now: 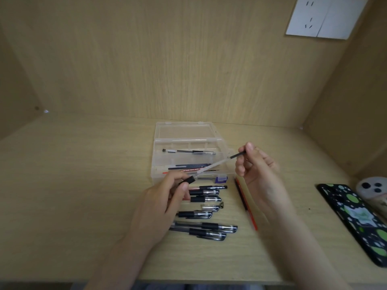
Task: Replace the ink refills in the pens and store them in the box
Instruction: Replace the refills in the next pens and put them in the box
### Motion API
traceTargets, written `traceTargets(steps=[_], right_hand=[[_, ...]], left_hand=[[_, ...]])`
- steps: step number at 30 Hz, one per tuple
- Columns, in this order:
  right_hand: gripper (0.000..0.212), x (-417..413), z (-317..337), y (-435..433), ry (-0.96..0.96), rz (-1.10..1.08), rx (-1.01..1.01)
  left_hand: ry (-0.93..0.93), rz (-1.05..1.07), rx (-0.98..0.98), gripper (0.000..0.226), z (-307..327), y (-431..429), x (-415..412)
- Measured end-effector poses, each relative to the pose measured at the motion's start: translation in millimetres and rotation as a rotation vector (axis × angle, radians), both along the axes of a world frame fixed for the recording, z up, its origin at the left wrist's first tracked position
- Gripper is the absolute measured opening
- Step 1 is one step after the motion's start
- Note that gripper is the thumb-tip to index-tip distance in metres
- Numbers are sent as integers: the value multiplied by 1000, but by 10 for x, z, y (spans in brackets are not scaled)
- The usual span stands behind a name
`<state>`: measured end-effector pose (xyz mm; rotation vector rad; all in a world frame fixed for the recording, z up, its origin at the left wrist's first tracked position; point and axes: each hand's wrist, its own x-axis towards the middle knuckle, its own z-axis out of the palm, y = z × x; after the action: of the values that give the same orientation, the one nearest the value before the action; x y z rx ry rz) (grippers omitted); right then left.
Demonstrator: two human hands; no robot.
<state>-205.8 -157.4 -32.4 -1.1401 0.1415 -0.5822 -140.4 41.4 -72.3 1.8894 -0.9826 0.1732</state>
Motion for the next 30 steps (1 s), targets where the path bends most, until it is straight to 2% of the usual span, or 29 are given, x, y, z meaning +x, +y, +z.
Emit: traceTargets(steps=[6, 30], right_hand=[[19, 9, -96, -15, 0, -71, -19], [19, 49, -221, -16, -48, -63, 43]], left_hand=[[-5, -6, 8, 28, 30, -3, -9], [-21, -5, 12, 21, 43, 7, -9]])
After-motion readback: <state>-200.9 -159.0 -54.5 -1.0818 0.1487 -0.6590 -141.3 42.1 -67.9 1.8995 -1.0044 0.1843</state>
